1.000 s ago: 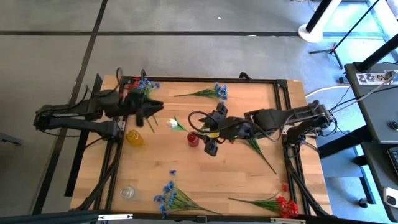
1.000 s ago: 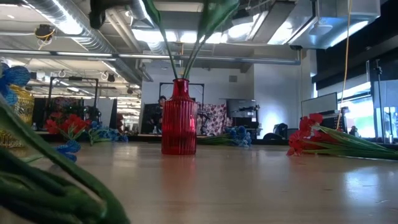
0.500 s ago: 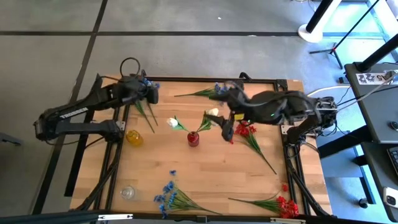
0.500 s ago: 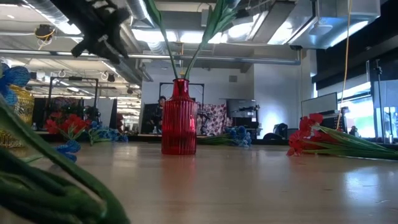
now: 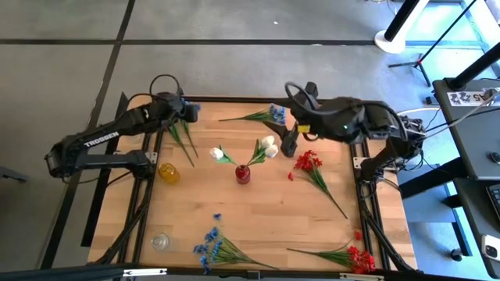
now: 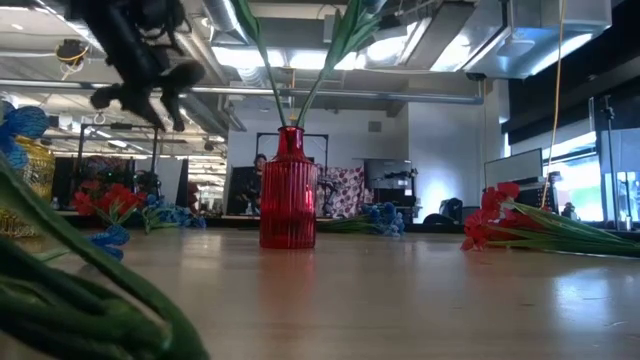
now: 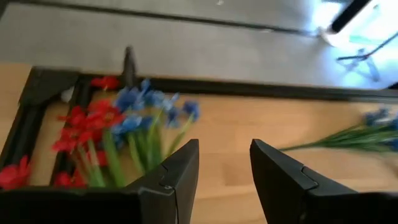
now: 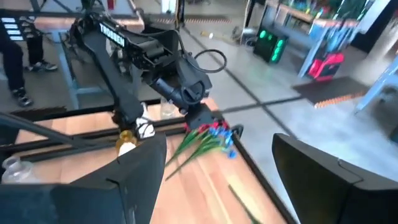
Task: Sort flowers into vase by color
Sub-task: Put the top left red flowers into the yellow vase
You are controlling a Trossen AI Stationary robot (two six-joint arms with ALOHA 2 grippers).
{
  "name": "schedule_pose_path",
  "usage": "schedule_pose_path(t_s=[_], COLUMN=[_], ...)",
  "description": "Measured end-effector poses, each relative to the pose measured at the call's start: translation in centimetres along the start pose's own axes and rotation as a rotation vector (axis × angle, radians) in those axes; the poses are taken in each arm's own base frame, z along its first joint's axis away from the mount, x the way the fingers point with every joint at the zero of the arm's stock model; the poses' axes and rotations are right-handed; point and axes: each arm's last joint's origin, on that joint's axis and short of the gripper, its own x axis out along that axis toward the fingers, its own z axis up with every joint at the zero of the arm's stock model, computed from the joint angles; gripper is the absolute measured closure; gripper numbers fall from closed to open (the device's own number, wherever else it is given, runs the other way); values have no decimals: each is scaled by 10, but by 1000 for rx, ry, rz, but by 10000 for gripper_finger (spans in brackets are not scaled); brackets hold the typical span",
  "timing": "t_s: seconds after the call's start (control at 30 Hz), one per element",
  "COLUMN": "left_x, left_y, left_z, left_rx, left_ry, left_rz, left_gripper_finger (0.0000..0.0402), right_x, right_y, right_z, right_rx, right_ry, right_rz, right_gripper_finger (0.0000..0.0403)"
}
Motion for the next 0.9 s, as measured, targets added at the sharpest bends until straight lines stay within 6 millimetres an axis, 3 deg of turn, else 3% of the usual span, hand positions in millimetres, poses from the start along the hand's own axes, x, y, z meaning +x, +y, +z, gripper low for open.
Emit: schedule_pose_path(t_s=[0.17, 0.33, 0.5, 0.7, 0.9], left_x=[11, 18, 40, 64, 83], left_y=[8, 10, 17, 21, 31], left_z=[-11, -10, -10, -27, -47], left_rx=[-15, -94, -150, -237, -359], left_ry=[21, 4, 62, 231, 252], left_rz=[54, 109, 223, 391, 500], left_gripper_finger=[262, 262, 262, 262, 262], right_x=[8, 13, 19, 18, 11], right_y=[-13, -34, -49, -49, -44], right_z=[-3, -1, -8, -15, -23], right_rx=[-9, -76, -72, -99, -124], right_ry=[46, 54, 130, 208, 284], right_rz=[36, 25, 96, 97, 115], right_gripper_finger=[110, 110, 110, 110, 110])
